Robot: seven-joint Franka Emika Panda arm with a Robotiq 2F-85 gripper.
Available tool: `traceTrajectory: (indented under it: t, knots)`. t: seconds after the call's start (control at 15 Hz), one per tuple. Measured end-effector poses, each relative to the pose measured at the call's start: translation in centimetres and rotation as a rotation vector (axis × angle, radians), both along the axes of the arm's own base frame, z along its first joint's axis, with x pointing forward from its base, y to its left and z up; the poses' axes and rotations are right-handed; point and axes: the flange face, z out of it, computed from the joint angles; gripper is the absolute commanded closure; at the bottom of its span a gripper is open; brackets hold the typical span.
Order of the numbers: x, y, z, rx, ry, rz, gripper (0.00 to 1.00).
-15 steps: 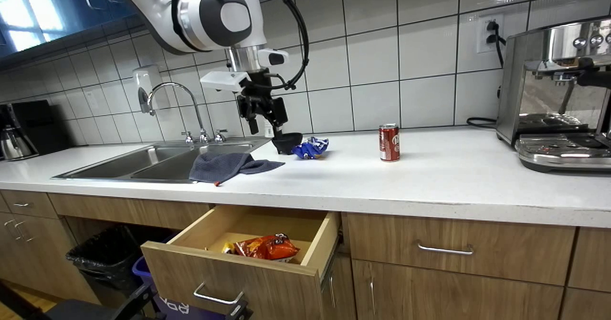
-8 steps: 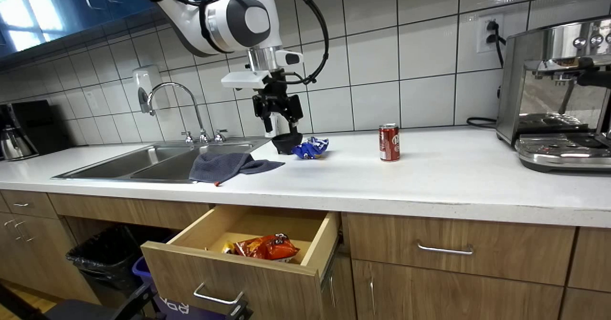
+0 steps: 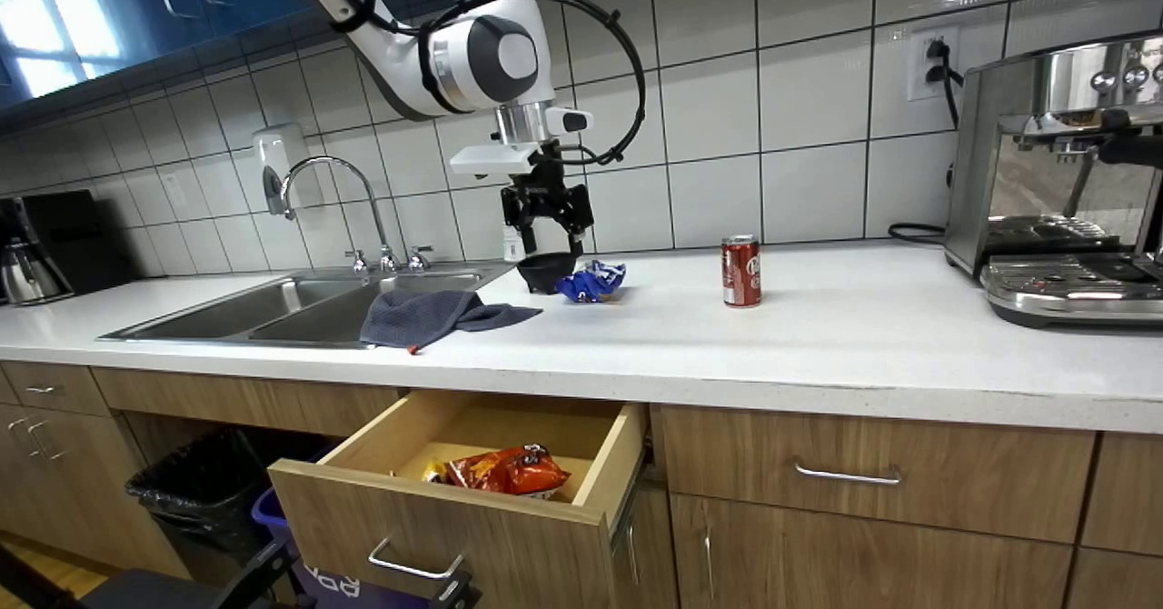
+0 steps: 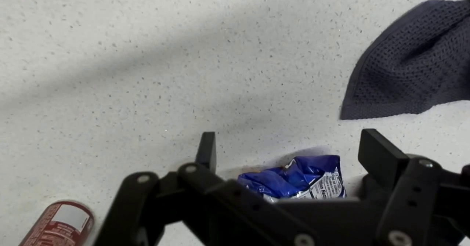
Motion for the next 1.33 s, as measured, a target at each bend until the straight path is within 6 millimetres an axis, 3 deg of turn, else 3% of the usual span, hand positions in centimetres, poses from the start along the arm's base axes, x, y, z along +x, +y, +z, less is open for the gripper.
traceTrajectory:
  t: [0.8,1.33]
  knots:
    - [6.0,-0.1,-1.3,-0.012,0.015,0.022,0.00]
    - [6.6,-0.1,-1.2,-0.012,0.017,0.024,0.00]
